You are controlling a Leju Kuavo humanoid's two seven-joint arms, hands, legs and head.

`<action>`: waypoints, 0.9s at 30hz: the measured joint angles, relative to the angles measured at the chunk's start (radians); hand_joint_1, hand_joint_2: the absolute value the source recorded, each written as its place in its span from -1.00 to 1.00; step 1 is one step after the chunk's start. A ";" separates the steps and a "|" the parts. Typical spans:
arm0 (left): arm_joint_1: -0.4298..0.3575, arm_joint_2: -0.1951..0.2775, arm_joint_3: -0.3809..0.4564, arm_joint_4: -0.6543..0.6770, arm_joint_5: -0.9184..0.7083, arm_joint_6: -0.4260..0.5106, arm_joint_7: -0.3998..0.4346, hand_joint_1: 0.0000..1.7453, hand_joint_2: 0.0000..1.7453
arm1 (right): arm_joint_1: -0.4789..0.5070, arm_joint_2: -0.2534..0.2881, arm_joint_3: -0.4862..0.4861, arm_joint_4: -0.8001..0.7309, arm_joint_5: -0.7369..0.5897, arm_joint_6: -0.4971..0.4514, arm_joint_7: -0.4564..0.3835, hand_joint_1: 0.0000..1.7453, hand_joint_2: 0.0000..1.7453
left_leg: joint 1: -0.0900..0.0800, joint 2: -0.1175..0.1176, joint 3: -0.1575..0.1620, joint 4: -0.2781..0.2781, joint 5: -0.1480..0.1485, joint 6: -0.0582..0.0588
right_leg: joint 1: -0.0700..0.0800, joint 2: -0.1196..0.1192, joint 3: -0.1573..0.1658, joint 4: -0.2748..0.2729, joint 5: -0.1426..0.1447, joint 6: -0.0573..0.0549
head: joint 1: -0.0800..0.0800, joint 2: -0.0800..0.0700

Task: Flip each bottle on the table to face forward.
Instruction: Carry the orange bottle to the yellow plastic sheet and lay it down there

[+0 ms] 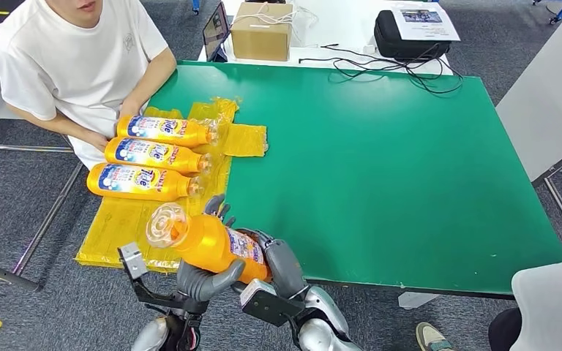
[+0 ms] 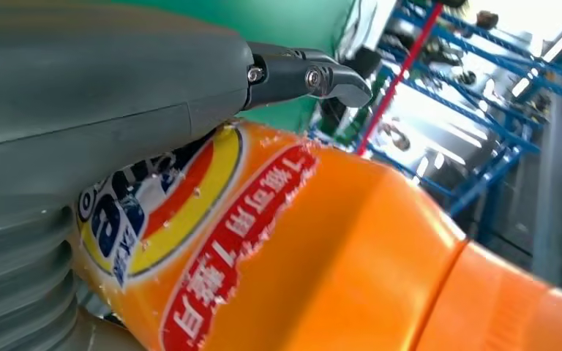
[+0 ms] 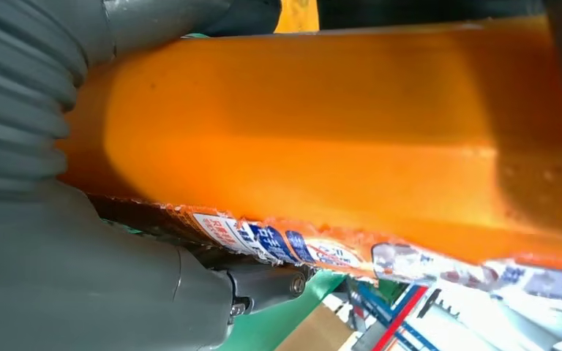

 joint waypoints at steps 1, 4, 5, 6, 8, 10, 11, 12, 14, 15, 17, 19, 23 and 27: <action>0.000 0.002 0.004 0.005 0.011 -0.024 -0.005 1.00 1.00 | -0.002 0.000 0.001 0.002 -0.013 0.009 -0.007 1.00 1.00 | 0.000 0.000 0.000 0.000 0.000 0.000 | 0.000 0.000 0.000 0.000 0.000 0.000 | 0.000 0.000; -0.001 0.006 0.013 0.019 0.022 -0.085 -0.027 1.00 1.00 | -0.006 0.000 0.002 0.003 -0.055 0.042 -0.028 1.00 1.00 | 0.000 0.000 0.000 0.000 0.000 0.000 | 0.000 0.000 0.000 0.000 0.000 0.000 | 0.000 0.000; -0.002 0.008 0.015 0.024 0.022 -0.103 -0.035 1.00 1.00 | -0.006 0.001 0.002 0.003 -0.071 0.055 -0.034 1.00 1.00 | 0.000 0.000 0.000 0.000 0.000 0.000 | 0.000 0.000 0.000 0.000 0.000 0.000 | 0.000 0.000; -0.002 0.010 0.015 0.028 0.022 -0.120 -0.042 1.00 1.00 | -0.006 0.001 0.002 0.003 -0.088 0.069 -0.040 1.00 1.00 | 0.000 0.000 0.000 0.000 0.000 0.000 | 0.000 0.000 0.000 0.000 0.000 0.000 | 0.000 0.000; -0.003 0.015 0.016 0.034 0.022 -0.145 -0.053 1.00 1.00 | -0.006 0.000 0.001 0.003 -0.114 0.092 -0.048 1.00 1.00 | 0.000 0.000 0.000 0.000 0.000 0.000 | 0.000 0.000 0.000 0.000 0.000 0.000 | 0.000 0.000; -0.006 0.018 0.016 0.038 0.021 -0.155 -0.059 1.00 1.00 | -0.005 0.000 0.001 0.003 -0.124 0.104 -0.052 1.00 1.00 | 0.000 0.000 0.000 0.000 0.000 0.000 | 0.000 0.000 0.000 0.000 0.000 0.000 | 0.000 0.000; -0.007 0.018 0.017 0.040 0.021 -0.159 -0.062 1.00 1.00 | -0.005 0.000 0.001 0.003 -0.130 0.109 -0.052 1.00 1.00 | 0.000 0.000 0.000 0.000 0.000 0.000 | 0.000 0.000 0.000 0.000 0.000 0.000 | 0.000 0.000; -0.008 0.019 0.017 0.042 0.019 -0.164 -0.066 1.00 1.00 | -0.005 0.000 0.001 0.003 -0.139 0.118 -0.053 1.00 1.00 | 0.000 0.000 0.000 0.000 0.000 0.000 | 0.000 0.000 0.000 0.000 0.000 0.000 | 0.000 0.000; -0.011 0.021 0.018 0.047 0.008 -0.178 -0.079 1.00 1.00 | -0.004 0.000 -0.002 0.001 -0.172 0.150 -0.054 1.00 1.00 | 0.000 0.000 0.000 0.000 0.000 0.000 | 0.000 0.000 0.000 0.000 0.000 0.000 | 0.000 0.000; -0.012 0.022 0.020 0.049 -0.004 -0.184 -0.088 1.00 1.00 | -0.003 0.000 -0.003 -0.002 -0.189 0.170 -0.054 0.95 1.00 | 0.000 0.000 0.000 0.000 0.000 0.000 | 0.000 0.000 0.000 0.000 0.000 0.000 | 0.000 0.000; -0.014 0.023 0.024 0.051 -0.035 -0.192 -0.103 1.00 1.00 | 0.000 -0.001 -0.006 -0.014 -0.209 0.201 -0.048 0.66 1.00 | 0.000 0.000 0.000 0.000 0.000 0.000 | 0.000 0.000 0.000 0.000 0.000 0.000 | 0.000 0.000; -0.016 0.022 0.029 0.052 -0.068 -0.180 -0.107 1.00 1.00 | 0.004 -0.002 -0.007 -0.029 -0.211 0.213 -0.030 0.28 1.00 | 0.000 0.000 0.000 0.000 0.000 0.000 | 0.000 0.000 0.000 0.000 0.000 0.000 | 0.000 0.000; -0.020 0.015 0.030 0.052 -0.128 -0.107 -0.082 1.00 1.00 | 0.015 -0.003 -0.008 -0.051 -0.168 0.178 0.020 0.05 1.00 | 0.000 0.000 0.000 0.000 0.000 0.000 | 0.000 0.000 0.000 0.000 0.000 0.000 | 0.000 0.000; -0.023 0.008 0.029 0.052 -0.155 -0.072 -0.063 1.00 1.00 | 0.022 -0.003 -0.008 -0.062 -0.126 0.134 0.046 -0.66 0.00 | 0.000 0.000 0.000 0.000 0.000 0.000 | 0.000 0.000 0.000 0.000 0.000 0.000 | 0.000 0.000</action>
